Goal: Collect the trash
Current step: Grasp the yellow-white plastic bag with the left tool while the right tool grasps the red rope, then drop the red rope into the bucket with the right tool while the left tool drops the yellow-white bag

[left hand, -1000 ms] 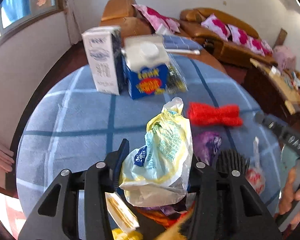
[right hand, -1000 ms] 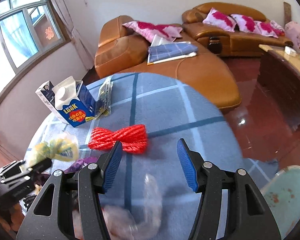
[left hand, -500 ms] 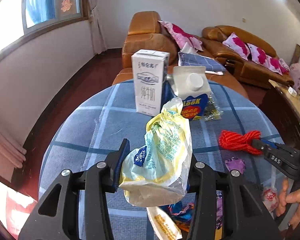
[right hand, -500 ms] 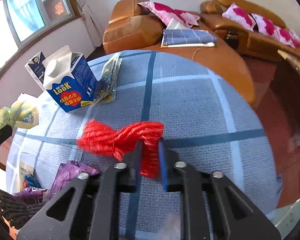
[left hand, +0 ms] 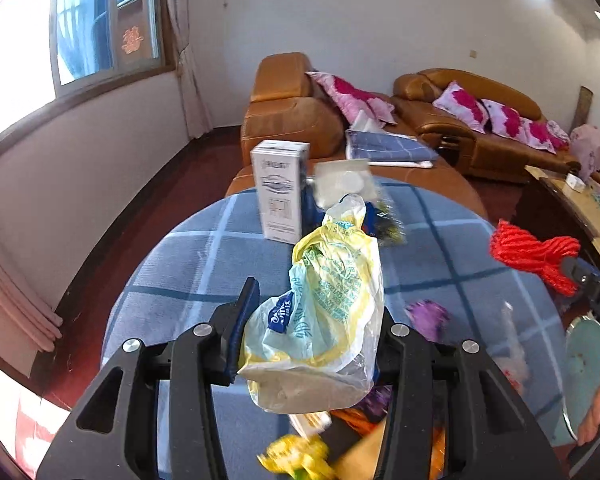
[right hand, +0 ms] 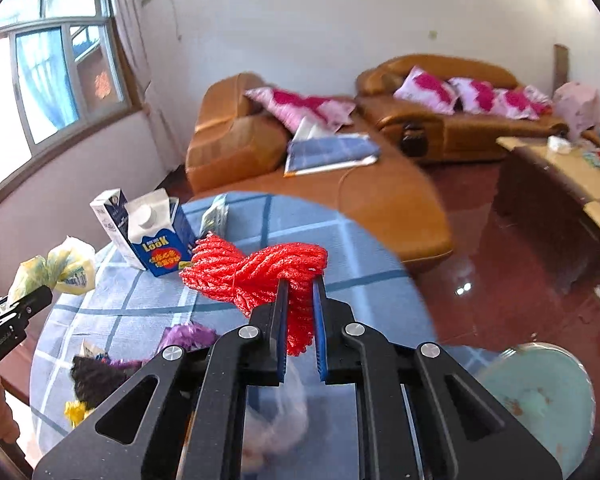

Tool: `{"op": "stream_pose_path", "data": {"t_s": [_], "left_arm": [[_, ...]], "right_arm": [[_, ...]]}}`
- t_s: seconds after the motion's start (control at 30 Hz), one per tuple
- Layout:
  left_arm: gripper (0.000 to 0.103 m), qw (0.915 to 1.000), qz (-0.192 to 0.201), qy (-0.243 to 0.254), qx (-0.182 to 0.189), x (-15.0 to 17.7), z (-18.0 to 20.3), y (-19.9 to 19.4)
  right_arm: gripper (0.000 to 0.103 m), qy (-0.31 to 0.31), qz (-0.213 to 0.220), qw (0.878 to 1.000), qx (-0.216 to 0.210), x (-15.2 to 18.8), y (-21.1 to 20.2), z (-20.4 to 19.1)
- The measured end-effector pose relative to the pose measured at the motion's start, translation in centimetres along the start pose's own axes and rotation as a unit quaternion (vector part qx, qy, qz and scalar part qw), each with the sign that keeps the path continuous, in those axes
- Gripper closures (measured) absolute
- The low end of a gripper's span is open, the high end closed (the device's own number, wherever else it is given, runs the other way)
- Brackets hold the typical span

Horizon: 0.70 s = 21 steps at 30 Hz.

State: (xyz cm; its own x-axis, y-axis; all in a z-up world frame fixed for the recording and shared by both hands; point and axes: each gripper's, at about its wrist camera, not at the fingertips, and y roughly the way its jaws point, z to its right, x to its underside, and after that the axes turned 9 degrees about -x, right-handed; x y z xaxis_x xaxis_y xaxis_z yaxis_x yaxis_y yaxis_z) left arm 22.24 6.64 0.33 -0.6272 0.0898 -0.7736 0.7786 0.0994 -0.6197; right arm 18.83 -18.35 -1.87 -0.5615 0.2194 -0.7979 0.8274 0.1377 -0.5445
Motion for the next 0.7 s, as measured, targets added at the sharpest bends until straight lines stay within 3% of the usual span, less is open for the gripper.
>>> {"op": "stream_pose_path", "data": {"t_s": [0.3,0.7], "left_arm": [[0.059,0.9986,0.001,0.020,0.048,3.0,4.1,-4.6],[0.059,0.9962,0.010,0.065,0.057,6.4,9.2,-9.3]], "right_arm": [[0.091,0.012,0.043,0.998,0.035,3.2,-7.4,0.9],[0.091,0.046,0.059,0.996,0.054,6.7,-12.2,3.0]]}}
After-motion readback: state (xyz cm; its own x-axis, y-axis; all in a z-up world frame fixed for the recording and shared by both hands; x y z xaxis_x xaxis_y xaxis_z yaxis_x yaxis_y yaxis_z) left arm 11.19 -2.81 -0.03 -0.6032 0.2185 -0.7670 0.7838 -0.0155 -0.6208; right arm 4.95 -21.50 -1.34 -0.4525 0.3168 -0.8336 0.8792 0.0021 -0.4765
